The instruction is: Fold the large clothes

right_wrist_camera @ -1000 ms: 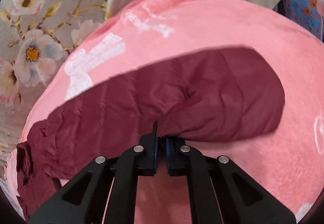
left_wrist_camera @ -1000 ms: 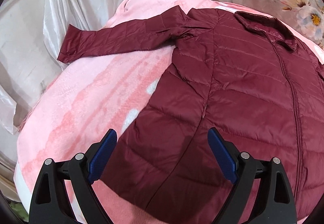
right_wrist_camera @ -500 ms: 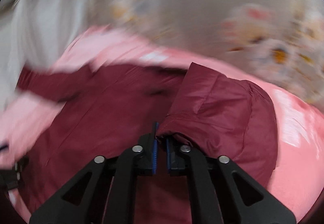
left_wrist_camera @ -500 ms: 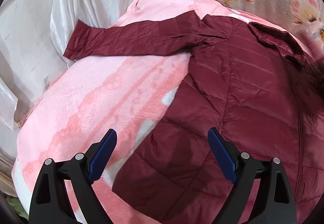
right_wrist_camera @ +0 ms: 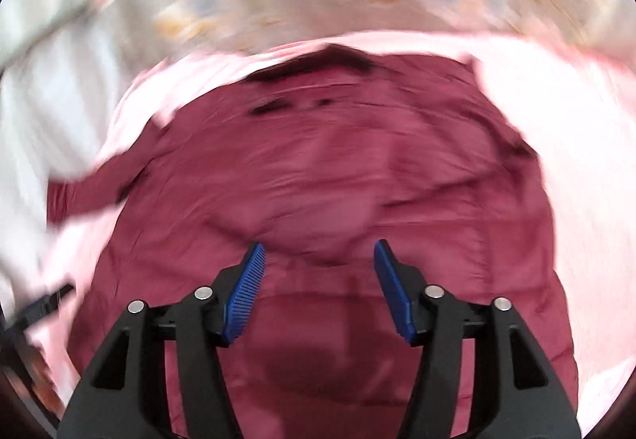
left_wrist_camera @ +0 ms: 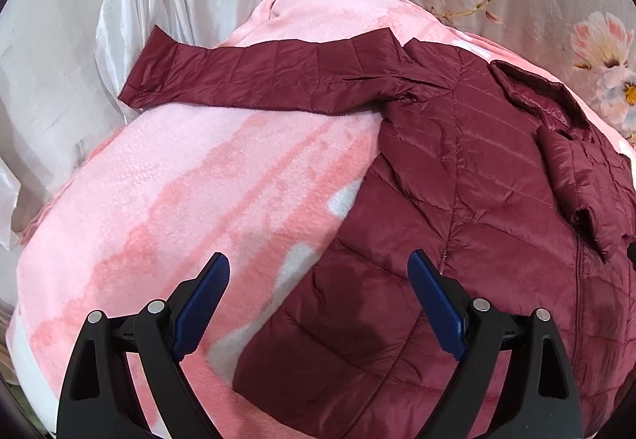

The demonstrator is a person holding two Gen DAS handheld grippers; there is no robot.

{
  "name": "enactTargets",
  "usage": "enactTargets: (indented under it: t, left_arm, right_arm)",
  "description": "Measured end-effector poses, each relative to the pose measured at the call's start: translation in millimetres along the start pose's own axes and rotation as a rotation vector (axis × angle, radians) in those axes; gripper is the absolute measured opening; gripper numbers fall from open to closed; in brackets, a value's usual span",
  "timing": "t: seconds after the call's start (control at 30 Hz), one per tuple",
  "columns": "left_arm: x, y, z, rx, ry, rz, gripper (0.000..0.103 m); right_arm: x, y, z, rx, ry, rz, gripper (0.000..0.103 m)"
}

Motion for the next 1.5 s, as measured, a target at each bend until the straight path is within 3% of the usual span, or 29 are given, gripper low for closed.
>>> enactTargets:
  t: [0.2, 0.23, 0.3, 0.37, 0.47, 0.53, 0.6, 0.73, 0.77, 0.83, 0.93, 1.07, 1.27, 1.37, 1.5]
  left_arm:
    - [-3, 11, 8, 0.021, -0.008, 0.025, 0.089]
    - [-3, 12, 9, 0.023, -0.011, 0.027, 0.089]
    - [-3, 11, 11, 0.024, -0.016, 0.035, 0.089]
    - [-2, 8, 11, 0.028, -0.014, 0.029, 0.089]
    - [1, 0, 8, 0.014, -0.010, 0.019, 0.089]
    - [3, -5, 7, -0.004, -0.010, 0.021, 0.089]
    - [5, -7, 5, -0.018, -0.012, 0.024, 0.089]
    - [5, -10, 2, -0.033, -0.014, 0.032, 0.089]
    - [5, -11, 1, -0.035, -0.014, 0.034, 0.089]
    - [4, -14, -3, -0.036, -0.016, 0.052, 0.089]
    - [3, -15, -13, -0.031, -0.012, 0.084, 0.089]
    - [3, 0, -36, -0.008, -0.001, 0.178, 0.089]
    - [39, 56, -61, 0.025, -0.095, 0.309, 0.089]
    - [60, 81, -65, 0.045, -0.119, 0.257, 0.089]
    - [86, 109, -69, 0.072, -0.160, 0.200, 0.086]
  right_arm:
    - [44, 0, -16, 0.093, -0.075, -0.060, 0.053]
    - [49, -3, -17, 0.091, -0.087, -0.067, 0.047]
    - [54, -9, -28, 0.090, -0.101, -0.079, 0.005]
    - [36, -15, -47, 0.066, -0.042, -0.070, 0.003]
    - [-10, -50, -83, -0.040, 0.125, -0.005, 0.002]
    - [-34, -85, -103, -0.092, 0.195, -0.044, 0.002]
    - [-35, -125, -108, -0.165, 0.176, -0.108, 0.003]
    - [22, -206, -70, -0.363, 0.004, -0.189, 0.008]
    - [41, -216, -54, -0.384, -0.059, -0.222, 0.011]
    - [58, -221, -34, -0.395, -0.102, -0.234, 0.011]
    - [50, -201, -31, -0.356, -0.064, -0.243, 0.014]
    - [30, -132, -58, -0.209, 0.016, -0.164, 0.037]
    - [17, 20, -92, 0.054, 0.078, 0.120, 0.047]
    - [23, 74, -100, 0.137, 0.073, 0.216, 0.054]
    - [45, 108, -105, 0.192, 0.042, 0.226, 0.054]
Point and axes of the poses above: each gripper's, at about its wrist camera, not at the fingertips, and x roughly the way its jaws point, y to its right, z to its underside, the point moved 1 cm from there along x, roughly the way its jaws point
